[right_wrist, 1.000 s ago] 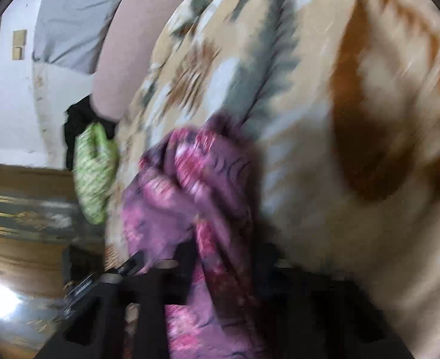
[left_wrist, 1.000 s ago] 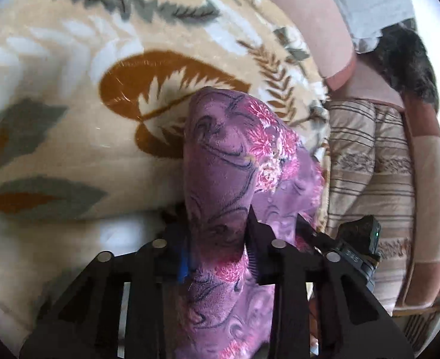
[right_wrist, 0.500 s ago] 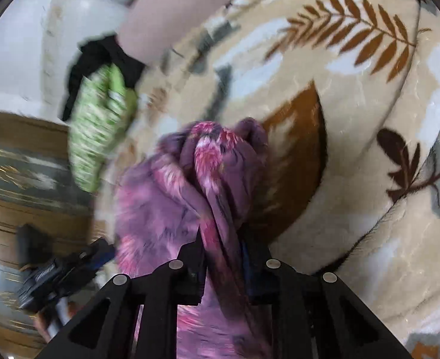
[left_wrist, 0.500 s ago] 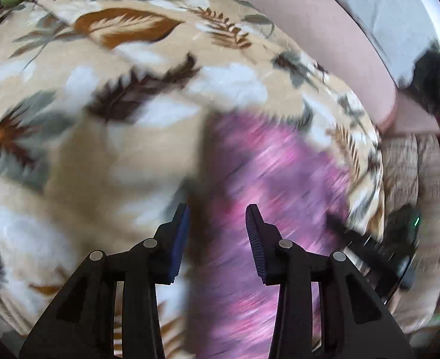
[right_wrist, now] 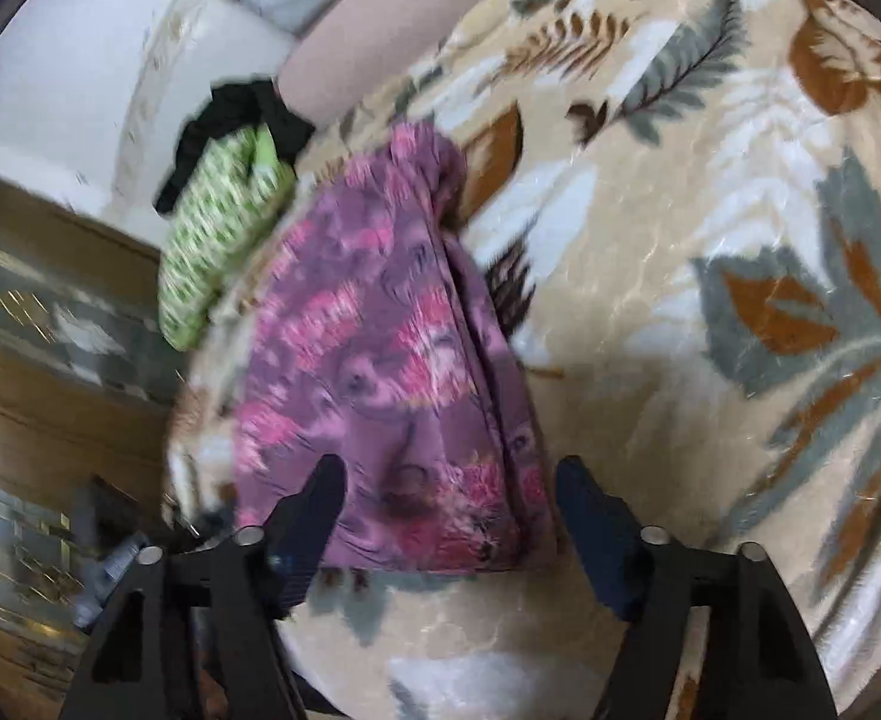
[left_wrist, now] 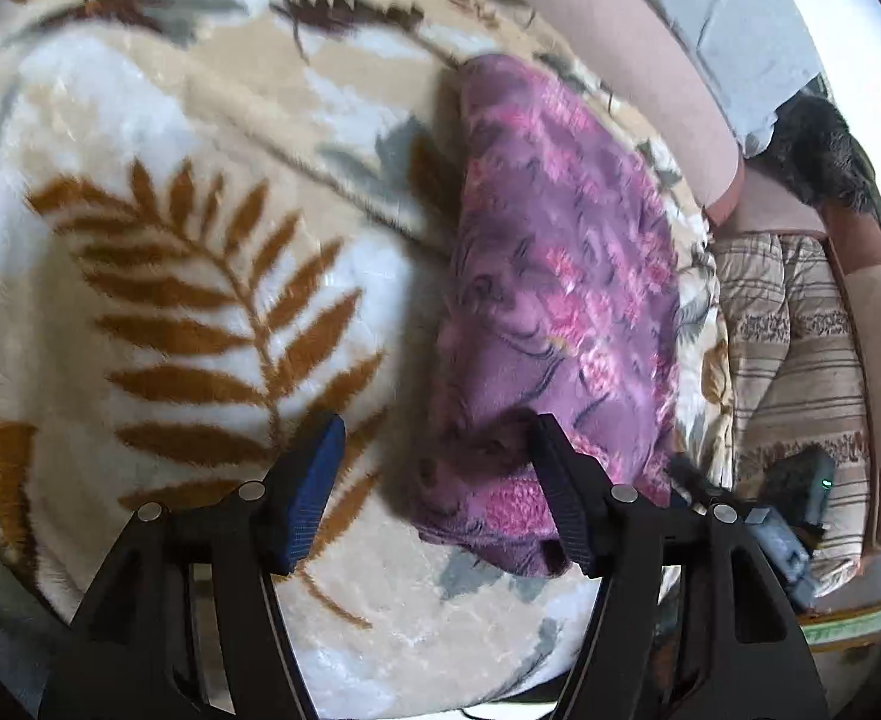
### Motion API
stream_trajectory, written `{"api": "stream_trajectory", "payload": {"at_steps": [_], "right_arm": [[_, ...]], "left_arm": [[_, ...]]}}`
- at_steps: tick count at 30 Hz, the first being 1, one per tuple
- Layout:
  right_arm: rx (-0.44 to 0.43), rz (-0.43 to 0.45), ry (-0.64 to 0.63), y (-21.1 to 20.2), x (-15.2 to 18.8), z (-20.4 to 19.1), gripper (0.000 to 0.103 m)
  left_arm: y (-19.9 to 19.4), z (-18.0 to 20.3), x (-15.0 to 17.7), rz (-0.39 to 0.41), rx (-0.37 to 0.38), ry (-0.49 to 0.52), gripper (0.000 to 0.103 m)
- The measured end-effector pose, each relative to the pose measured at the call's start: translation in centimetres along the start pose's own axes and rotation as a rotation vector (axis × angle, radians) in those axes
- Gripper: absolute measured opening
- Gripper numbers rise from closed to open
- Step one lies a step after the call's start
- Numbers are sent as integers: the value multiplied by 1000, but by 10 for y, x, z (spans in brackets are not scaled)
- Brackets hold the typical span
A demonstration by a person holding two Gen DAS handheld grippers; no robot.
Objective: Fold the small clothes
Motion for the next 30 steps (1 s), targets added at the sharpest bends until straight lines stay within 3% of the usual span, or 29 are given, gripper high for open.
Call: {"api": "stream_trajectory", "payload": {"at_steps": [1,2,4,5,10,12,14,15,17,21,23,27,30], "right_arm": [[44,-7,-14,5,3,3,45],[90,1,-40,4,4,3,38],[115,27,-70,-7,7,2,13],[105,35,-70,-12,9,3,12],[110,88,-96,-30,14,-1,10],[131,85,-101,-29,11,-2,10],[195,3,-100,-10,18,6,11],[203,4,-98,-6,18,6,11],[187,23,-92,-11,15,3,11],[118,41,-23,-22,14,12,11],[94,48,10,-25,12,15,15],[126,78,17,-31,10,12,19],[131,78,13,-30,10,12,32]], "left_arm": [[1,0,1,7,-6,10,64],[0,3,3,18,-20,34,64],[-1,8,8,20,-46,69,64],[1,11,9,14,-47,72,64],[2,10,13,4,-36,68,64],[4,10,14,13,-67,92,64],[9,13,17,15,-135,152,63],[10,14,19,20,-161,178,62],[11,20,23,40,-216,234,58],[11,14,23,41,-206,222,58],[10,12,22,45,-194,202,58],[8,15,24,66,-212,213,58],[10,20,28,90,-245,245,57]]}}
Point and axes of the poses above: each gripper's, at about its wrist camera, not at the fingertips, and y roughly the way its jaws point, z to its right, x to its underside, the point moved 5 cm from there along y, roughly the way its jaws point, and after that the axes turned 7 degrees about -x, right-handed, at the moved point
